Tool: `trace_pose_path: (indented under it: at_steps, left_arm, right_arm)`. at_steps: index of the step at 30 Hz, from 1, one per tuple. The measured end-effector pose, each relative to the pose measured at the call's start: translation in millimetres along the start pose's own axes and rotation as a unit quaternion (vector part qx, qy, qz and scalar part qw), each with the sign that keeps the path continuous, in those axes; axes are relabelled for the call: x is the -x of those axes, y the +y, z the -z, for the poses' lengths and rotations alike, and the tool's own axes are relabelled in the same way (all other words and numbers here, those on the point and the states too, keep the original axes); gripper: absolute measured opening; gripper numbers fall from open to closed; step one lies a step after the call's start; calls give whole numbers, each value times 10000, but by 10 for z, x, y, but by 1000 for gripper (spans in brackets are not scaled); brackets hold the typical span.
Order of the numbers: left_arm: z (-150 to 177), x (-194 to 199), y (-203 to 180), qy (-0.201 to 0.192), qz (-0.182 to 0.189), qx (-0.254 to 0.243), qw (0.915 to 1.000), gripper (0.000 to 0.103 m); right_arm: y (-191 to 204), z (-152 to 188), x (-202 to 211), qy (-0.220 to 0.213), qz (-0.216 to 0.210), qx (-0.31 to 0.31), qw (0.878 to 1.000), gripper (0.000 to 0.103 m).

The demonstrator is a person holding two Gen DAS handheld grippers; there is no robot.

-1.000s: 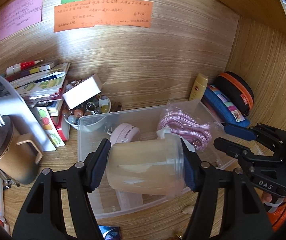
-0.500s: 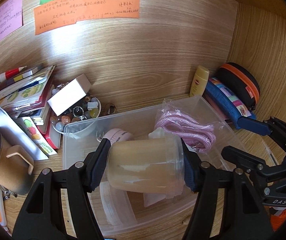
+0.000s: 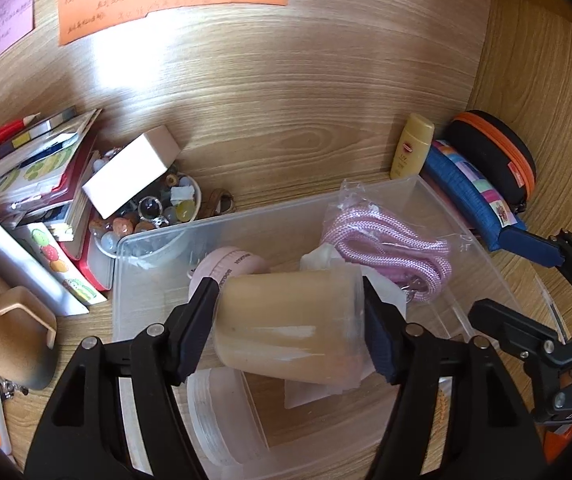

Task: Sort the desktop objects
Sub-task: 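Open both grippers to drop the tape roll and card into the box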

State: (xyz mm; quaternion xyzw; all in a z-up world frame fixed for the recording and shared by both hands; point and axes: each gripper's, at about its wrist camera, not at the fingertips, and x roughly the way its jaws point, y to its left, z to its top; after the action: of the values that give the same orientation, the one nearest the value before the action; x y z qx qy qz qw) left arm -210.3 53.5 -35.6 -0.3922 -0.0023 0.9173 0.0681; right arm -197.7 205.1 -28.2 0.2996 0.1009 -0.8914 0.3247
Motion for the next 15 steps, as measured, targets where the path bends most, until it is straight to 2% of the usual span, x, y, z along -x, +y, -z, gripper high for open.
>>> trace_pose_path:
  at_steps: [2, 5, 13, 15]
  left_arm:
    - [3, 59, 21, -78, -4, 27, 10000, 69]
    - [9, 174, 12, -211, -66, -46, 9997, 75]
    - [35, 352, -47, -374, -190, -189, 9989, 76]
    - [51, 379, -48, -386, -198, -185, 9989, 76]
  right_arm:
    - [9, 2, -7, 15, 8, 29, 10000, 77]
    - [32, 0, -3, 28, 21, 70, 10000, 77]
    - [122, -9, 67, -6, 55, 164, 9999, 77]
    - [156, -9, 91, -11, 67, 202, 9998, 81]
